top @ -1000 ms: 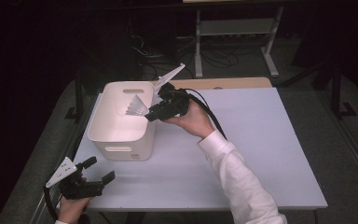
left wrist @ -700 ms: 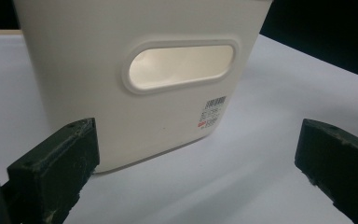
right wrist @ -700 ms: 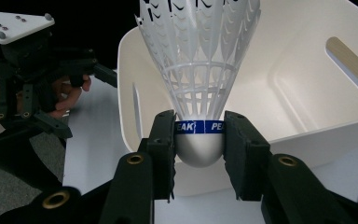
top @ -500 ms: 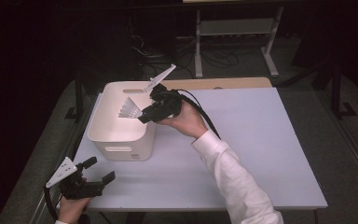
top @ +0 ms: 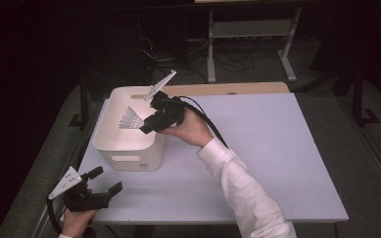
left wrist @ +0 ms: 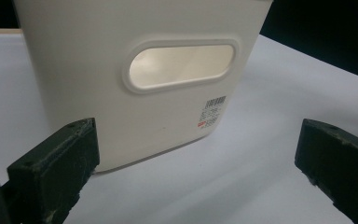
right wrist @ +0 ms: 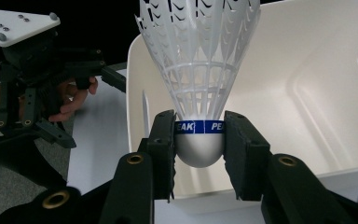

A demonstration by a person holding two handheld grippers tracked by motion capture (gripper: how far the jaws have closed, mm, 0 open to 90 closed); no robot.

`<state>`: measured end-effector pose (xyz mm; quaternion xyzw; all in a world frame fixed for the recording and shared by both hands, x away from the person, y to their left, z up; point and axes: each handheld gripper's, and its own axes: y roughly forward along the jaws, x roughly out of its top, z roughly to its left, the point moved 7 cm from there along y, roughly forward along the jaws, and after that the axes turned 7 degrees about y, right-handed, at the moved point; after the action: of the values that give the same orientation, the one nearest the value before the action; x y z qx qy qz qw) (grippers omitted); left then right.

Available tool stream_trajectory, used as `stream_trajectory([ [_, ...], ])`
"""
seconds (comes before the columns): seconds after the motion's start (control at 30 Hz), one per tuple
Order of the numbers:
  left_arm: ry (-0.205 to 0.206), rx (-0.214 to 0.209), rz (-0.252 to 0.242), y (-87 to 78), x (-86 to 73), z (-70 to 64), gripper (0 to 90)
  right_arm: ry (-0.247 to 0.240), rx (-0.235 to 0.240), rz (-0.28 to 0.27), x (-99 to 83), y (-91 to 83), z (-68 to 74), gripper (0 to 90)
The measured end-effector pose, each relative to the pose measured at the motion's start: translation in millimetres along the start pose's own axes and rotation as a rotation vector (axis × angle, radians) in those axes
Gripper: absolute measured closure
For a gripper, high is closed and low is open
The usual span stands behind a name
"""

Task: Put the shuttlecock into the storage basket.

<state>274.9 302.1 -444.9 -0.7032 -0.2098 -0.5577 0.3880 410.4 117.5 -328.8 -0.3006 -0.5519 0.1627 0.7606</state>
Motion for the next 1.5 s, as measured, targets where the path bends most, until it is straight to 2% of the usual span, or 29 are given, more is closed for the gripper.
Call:
stream_trajectory([
  [0.37, 0.002, 0.002, 0.004, -0.1, -0.4, 0.8, 0.0, 0.007, 0.004, 0.046, -2.8, 17.1, -3.2, 63.8],
  [0.57, 0.001, 0.002, 0.008, -0.5, -0.6, 0.8, 0.0, 0.005, 0.008, 0.051, -4.4, 25.1, -8.5, 63.7],
  [0.7, 0.002, 0.002, 0.010, -0.6, -0.6, 0.8, 0.0, 0.016, 0.014, 0.063, -5.2, 28.9, -6.3, 63.7],
  [0.87, 0.002, 0.000, 0.007, -0.2, -0.6, 0.8, 0.0, -0.003, 0.014, 0.078, -5.8, 34.9, -5.1, 63.7],
  [0.93, 0.001, 0.001, 0.004, 0.0, -0.5, 0.7, 0.0, 0.009, 0.016, 0.081, -5.5, 36.0, -4.2, 63.7],
  [1.13, 0.001, 0.000, 0.005, 0.0, -0.5, 0.7, 0.0, 0.001, 0.025, 0.098, -5.8, 41.6, -5.2, 63.4],
  [1.17, 0.000, 0.000, 0.003, 0.2, -0.5, 0.7, 0.0, 0.004, 0.022, 0.098, -5.6, 42.2, -5.9, 62.3],
  [1.2, 0.002, 0.000, 0.005, 0.0, -0.5, 0.7, 0.0, 0.015, 0.014, 0.092, -4.9, 41.9, -7.1, 54.0],
  [1.23, 0.001, 0.000, 0.005, -0.1, -0.4, 0.6, 0.0, 0.042, -0.002, 0.077, -3.7, 42.0, -8.5, 49.6],
  [1.27, 0.001, 0.000, 0.005, -0.2, -0.5, 0.7, 0.0, 0.062, 0.001, 0.073, -3.2, 41.9, -9.5, 46.0],
  [1.43, 0.001, -0.001, 0.004, -0.1, -0.5, 0.7, 0.0, 0.101, 0.007, 0.024, 1.3, 34.5, -12.3, 31.0],
  [1.5, 0.000, -0.001, 0.004, 0.0, -0.5, 0.6, 0.0, 0.090, -0.035, 0.013, 2.2, 31.1, -16.0, 21.6],
])
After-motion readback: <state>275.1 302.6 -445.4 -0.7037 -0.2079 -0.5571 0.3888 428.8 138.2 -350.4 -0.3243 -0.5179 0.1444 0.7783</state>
